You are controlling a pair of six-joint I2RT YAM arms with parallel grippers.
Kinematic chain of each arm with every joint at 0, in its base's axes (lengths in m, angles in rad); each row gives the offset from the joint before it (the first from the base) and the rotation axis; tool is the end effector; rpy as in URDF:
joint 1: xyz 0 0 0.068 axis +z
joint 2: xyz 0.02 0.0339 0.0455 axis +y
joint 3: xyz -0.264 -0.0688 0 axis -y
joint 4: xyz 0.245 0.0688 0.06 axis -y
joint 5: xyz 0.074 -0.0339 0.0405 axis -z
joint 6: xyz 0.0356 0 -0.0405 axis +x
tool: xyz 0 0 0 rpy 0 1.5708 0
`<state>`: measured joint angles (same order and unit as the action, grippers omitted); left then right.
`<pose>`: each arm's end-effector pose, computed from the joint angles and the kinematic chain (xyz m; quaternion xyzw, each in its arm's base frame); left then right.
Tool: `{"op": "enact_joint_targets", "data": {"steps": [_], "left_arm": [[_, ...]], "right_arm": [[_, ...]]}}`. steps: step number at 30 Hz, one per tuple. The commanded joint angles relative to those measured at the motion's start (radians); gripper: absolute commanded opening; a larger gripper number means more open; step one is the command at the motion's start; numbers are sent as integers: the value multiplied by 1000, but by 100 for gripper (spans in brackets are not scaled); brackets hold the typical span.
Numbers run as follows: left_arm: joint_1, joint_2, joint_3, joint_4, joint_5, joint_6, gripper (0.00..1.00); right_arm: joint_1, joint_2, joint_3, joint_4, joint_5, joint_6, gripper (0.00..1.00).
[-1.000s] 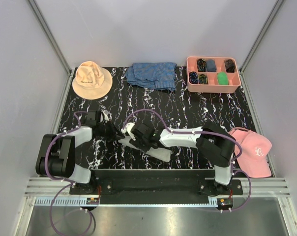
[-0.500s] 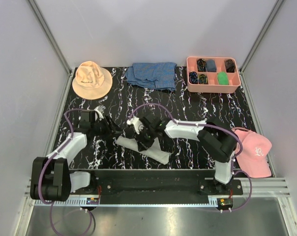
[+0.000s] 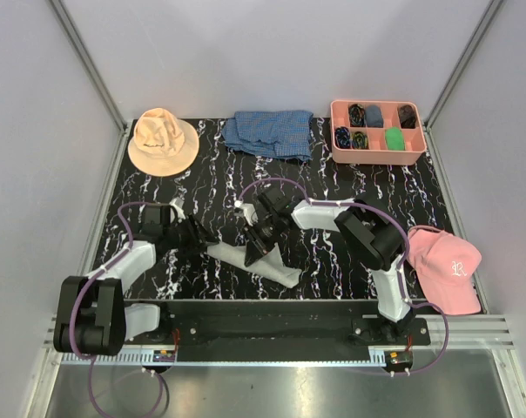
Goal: Fold the napkin, place the utensils inside, and roll it up
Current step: Roll the napkin with the utensil
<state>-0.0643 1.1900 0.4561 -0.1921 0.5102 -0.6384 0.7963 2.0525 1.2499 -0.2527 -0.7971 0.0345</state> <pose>0.2056 -0.0307 0.1551 -0.1832 0.9029 -0.3302 0.2055 0.2646 0.3069 0.1269 -0.4231 0.7905 0.4382 0.0635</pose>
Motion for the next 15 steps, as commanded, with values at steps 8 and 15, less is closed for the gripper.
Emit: {"op": "enact_joint_targets", "data": {"steps": [8,15], "left_arm": [[3,97,0,103,45,-12,0],[3,154,33,83,48,-14,0]], "right_arm": [[-37,-8,46,-10,-16,31,53],[-37,-159,72,-97,191,28,65]]}}
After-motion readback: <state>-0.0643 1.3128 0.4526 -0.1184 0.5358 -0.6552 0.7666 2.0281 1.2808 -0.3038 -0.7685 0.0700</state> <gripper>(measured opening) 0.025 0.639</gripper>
